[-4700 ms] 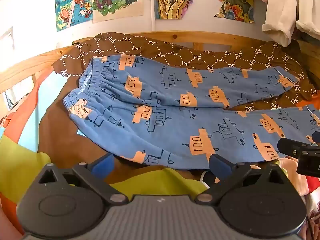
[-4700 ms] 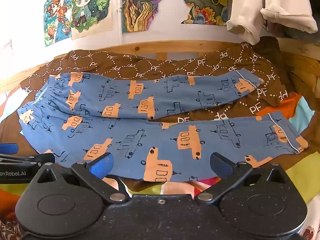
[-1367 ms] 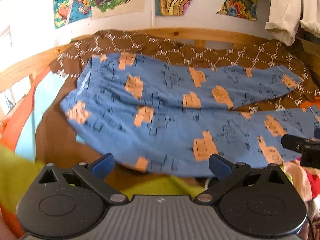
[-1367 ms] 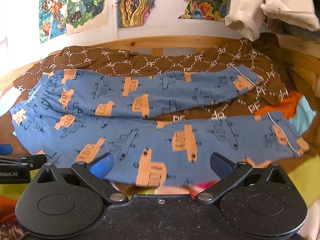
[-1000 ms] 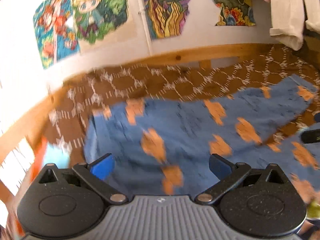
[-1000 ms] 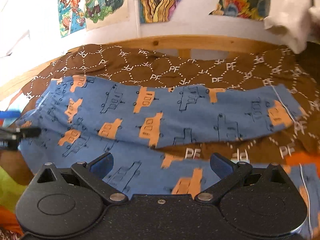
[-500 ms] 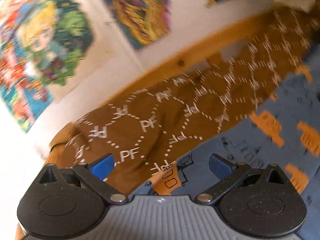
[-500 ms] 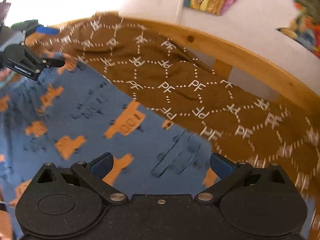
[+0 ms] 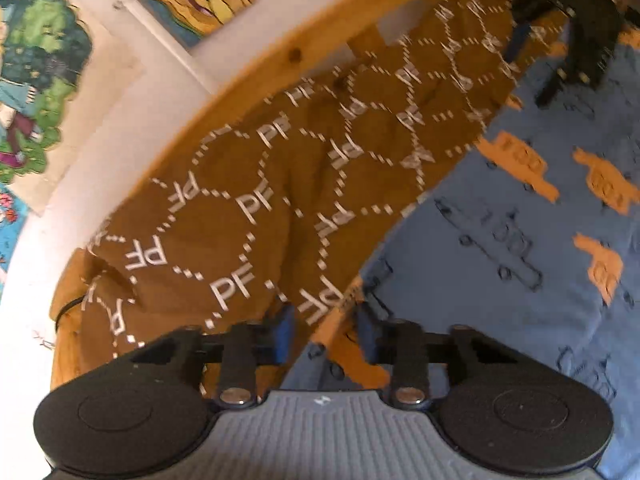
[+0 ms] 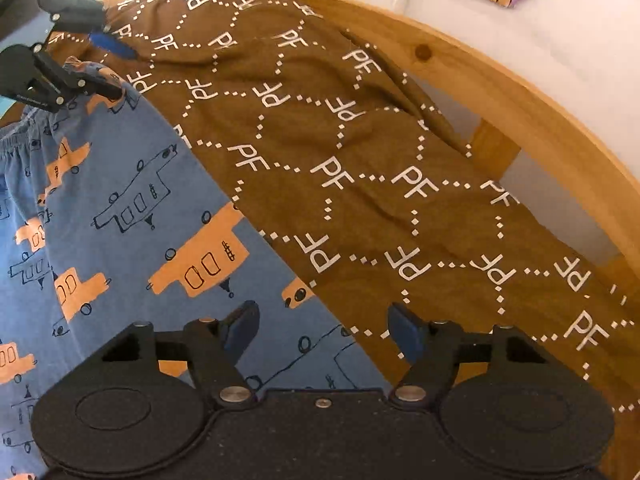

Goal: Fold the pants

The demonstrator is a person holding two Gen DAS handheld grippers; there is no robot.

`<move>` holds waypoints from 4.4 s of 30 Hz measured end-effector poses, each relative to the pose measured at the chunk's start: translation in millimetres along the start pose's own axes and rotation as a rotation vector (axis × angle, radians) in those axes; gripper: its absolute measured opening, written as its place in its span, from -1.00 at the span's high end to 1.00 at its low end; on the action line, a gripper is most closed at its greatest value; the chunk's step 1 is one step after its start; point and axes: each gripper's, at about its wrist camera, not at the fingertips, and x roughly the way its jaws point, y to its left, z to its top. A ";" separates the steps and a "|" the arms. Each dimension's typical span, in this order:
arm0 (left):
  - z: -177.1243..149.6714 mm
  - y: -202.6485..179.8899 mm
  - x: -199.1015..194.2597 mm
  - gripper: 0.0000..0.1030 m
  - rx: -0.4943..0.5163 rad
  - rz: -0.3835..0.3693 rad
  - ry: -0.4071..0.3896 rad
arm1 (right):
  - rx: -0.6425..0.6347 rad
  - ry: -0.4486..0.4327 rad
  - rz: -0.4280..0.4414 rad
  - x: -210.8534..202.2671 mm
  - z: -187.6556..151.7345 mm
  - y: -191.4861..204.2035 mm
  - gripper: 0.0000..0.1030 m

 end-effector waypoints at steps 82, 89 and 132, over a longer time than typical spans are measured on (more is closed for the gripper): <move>-169.0 -142.6 -121.0 0.99 0.299 0.025 -0.107 | 0.189 -0.174 -0.315 -119.0 -204.1 298.2 1.00; -170.8 -142.0 -121.3 0.99 0.309 0.023 -0.106 | 0.132 -0.150 -0.300 -125.6 -202.7 304.6 1.00; -0.7 -244.1 -56.5 -0.67 -0.738 -0.847 -0.330 | 0.653 -0.306 -0.298 -201.0 -234.9 120.5 -0.98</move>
